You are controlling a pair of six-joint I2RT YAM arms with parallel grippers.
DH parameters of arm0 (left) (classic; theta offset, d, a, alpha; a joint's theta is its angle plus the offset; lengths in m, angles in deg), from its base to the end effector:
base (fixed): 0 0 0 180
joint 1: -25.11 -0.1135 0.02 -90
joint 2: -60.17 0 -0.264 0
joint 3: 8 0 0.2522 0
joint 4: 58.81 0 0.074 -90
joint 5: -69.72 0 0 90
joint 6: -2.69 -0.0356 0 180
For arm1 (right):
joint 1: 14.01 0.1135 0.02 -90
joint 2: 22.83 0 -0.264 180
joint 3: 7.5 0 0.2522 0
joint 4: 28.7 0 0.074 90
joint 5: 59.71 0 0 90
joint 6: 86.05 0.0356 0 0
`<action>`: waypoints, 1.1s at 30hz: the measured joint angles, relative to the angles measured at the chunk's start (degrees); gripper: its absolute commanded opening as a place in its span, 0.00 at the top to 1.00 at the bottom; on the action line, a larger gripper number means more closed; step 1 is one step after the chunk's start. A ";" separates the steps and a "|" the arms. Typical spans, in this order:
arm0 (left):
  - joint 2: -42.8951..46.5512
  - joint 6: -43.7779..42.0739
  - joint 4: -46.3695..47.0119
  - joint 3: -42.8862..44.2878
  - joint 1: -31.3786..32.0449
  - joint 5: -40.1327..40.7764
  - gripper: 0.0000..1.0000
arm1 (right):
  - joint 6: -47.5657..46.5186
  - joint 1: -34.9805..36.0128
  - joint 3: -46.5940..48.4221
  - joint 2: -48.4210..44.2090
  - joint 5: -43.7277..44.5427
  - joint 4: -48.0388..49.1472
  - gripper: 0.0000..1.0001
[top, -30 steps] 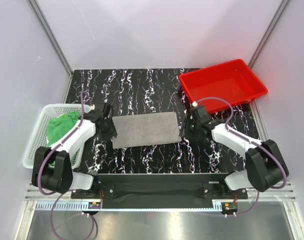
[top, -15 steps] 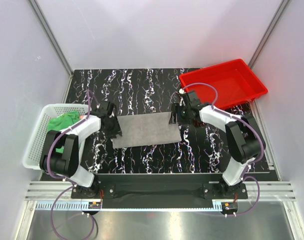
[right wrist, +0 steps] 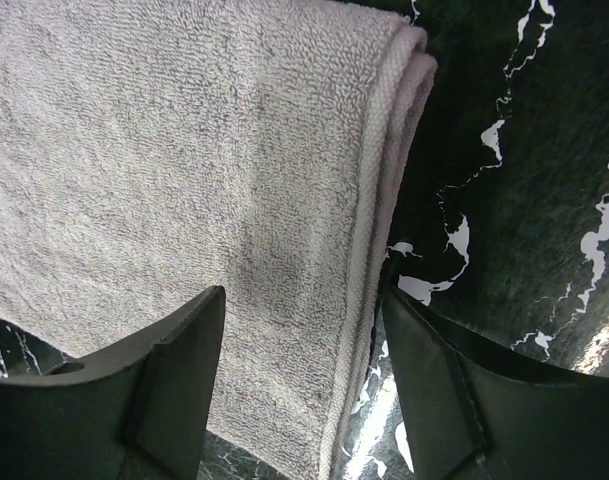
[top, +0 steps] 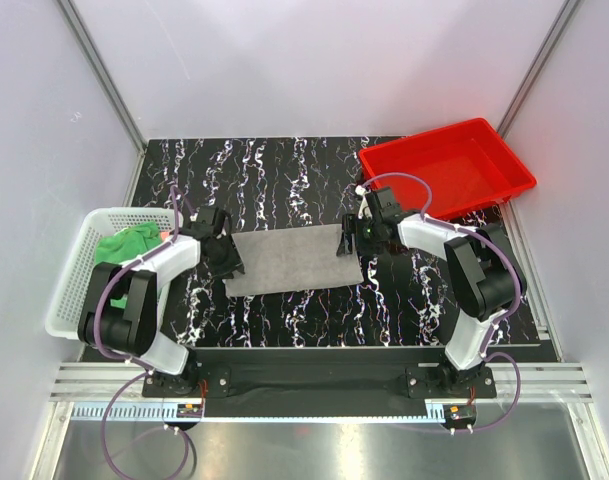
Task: Fold and stack the towels
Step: Neatly place the folded towel into the bin
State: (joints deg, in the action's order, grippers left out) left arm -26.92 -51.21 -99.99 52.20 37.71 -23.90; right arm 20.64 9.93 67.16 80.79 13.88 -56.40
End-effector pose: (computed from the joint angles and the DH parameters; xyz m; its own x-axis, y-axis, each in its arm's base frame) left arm 0.2654 -0.0616 0.1615 -0.8733 -0.4073 -0.2673 -0.3389 0.9020 -0.2674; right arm 0.3270 0.1562 0.1576 -0.8839 -0.0910 -0.4587 -0.2895 0.8768 0.3839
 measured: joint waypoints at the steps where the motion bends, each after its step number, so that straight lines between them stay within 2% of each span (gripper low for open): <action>1: 0.17 0.02 0.11 -0.17 -0.02 0.04 0.59 | -0.28 0.00 -0.02 0.00 0.00 0.04 0.28; 14: 2.54 1.36 2.71 -2.80 -0.02 0.61 0.59 | -2.19 0.00 -1.49 -0.61 -0.35 2.51 0.28; 22: 3.41 1.60 3.80 -3.78 -0.02 0.85 0.59 | -0.66 0.04 -4.07 -0.96 -4.15 6.51 0.42; 26: 3.41 1.73 3.78 -3.78 -0.02 0.87 0.59 | 0.13 0.07 -5.20 -0.96 -5.31 7.82 0.57; 27: 3.41 1.75 3.78 -3.78 -0.02 0.87 0.59 | 0.20 0.07 -5.44 -0.96 -5.60 7.96 0.67; 29: 3.45 1.77 3.76 -3.78 -0.02 0.87 0.58 | 0.11 0.07 -5.70 -0.96 -5.60 7.58 0.79; 30: 3.48 1.77 3.69 -3.78 -0.02 0.87 0.58 | 0.09 0.09 -5.75 -0.96 -5.60 7.15 0.89; 32: 3.48 1.77 2.62 -3.19 -0.02 1.09 0.57 | -0.37 0.07 -5.49 -0.96 -5.27 6.01 0.99; 33: 3.48 1.66 1.57 -2.58 -0.02 1.36 0.56 | -0.70 0.04 -5.05 -0.96 -5.09 4.94 1.00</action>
State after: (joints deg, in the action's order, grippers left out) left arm -23.44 -49.55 -98.42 49.62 37.68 -22.54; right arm 19.94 9.97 62.12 79.83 8.79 -51.46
